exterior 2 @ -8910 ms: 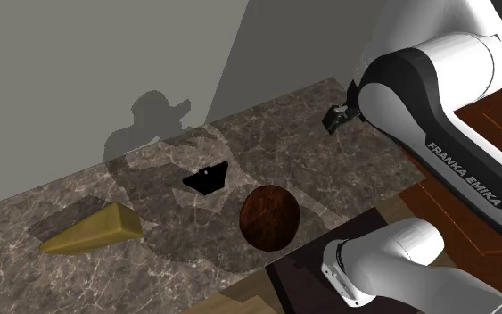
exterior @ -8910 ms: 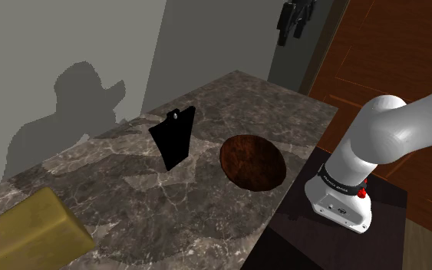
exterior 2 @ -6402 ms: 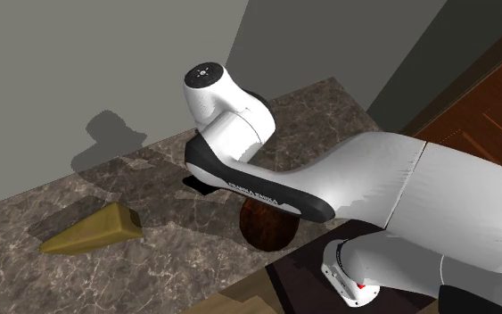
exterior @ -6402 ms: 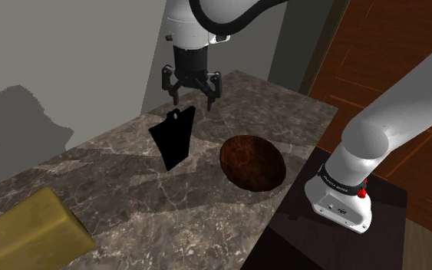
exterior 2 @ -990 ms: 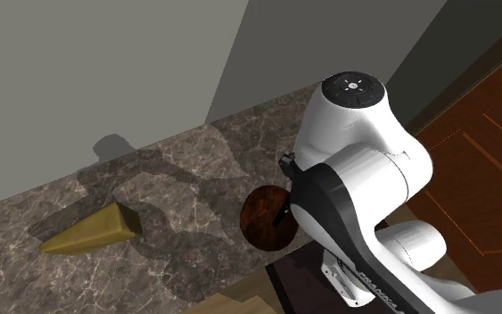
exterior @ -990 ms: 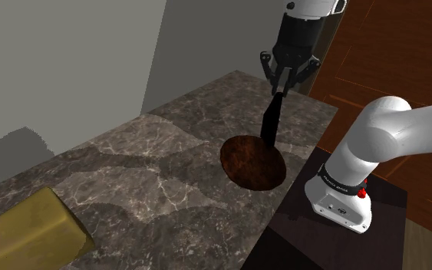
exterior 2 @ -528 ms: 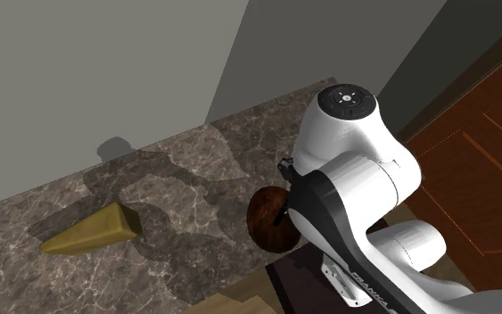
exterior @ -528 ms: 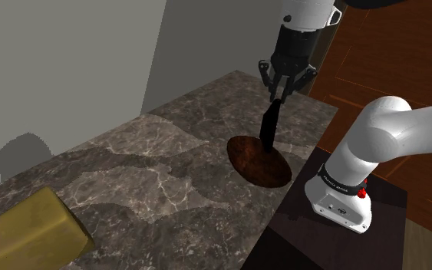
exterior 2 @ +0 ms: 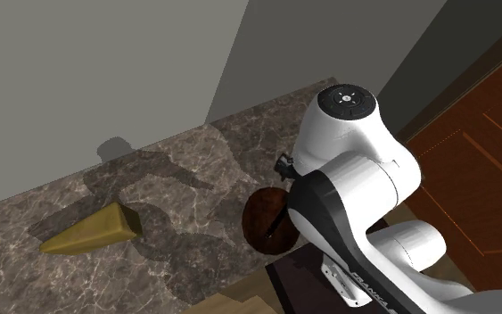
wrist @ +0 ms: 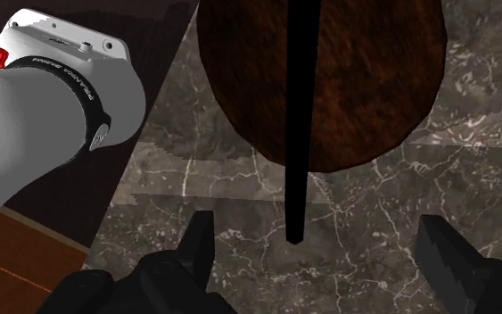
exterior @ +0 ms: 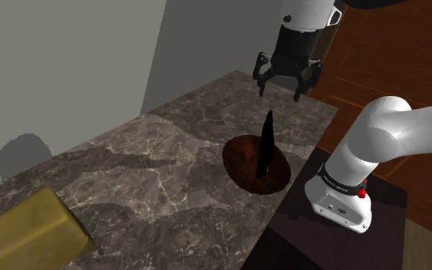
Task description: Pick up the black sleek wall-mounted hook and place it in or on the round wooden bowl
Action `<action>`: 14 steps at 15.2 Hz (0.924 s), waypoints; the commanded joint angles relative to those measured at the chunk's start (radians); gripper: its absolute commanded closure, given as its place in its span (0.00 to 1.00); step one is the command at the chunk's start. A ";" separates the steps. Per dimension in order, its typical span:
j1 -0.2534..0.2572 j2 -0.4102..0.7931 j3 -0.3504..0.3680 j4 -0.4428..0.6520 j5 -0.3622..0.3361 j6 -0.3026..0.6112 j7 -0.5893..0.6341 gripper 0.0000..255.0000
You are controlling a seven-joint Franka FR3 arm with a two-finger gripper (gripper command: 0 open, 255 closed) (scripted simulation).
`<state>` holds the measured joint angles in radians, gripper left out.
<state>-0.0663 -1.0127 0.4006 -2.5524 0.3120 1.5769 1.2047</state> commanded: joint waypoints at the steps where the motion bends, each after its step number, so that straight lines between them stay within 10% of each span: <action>1: 0.000 0.000 0.000 0.000 0.000 0.000 0.000 0.00; 14: -0.017 0.039 -0.030 0.144 -0.032 -0.105 0.008 0.00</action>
